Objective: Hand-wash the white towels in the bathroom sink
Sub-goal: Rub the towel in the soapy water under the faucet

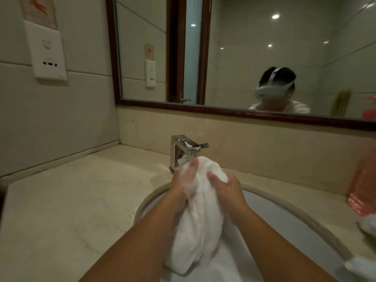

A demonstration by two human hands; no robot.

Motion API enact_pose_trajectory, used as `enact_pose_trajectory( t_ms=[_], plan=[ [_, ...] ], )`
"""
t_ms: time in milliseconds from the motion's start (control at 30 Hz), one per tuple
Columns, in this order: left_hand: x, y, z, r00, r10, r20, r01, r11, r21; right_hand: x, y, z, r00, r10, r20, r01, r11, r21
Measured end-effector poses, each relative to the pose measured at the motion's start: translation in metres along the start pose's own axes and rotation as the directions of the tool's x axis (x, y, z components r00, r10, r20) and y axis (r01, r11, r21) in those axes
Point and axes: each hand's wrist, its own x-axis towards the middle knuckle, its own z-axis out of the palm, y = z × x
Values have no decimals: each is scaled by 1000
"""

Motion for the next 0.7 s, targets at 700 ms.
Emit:
enact_pose_trajectory(
  t_ms=[700],
  plan=[
    [14, -2, -23, 980, -149, -133, 121, 972, -202, 18, -2, 20, 986, -119, 116, 127, 990, -67]
  ],
)
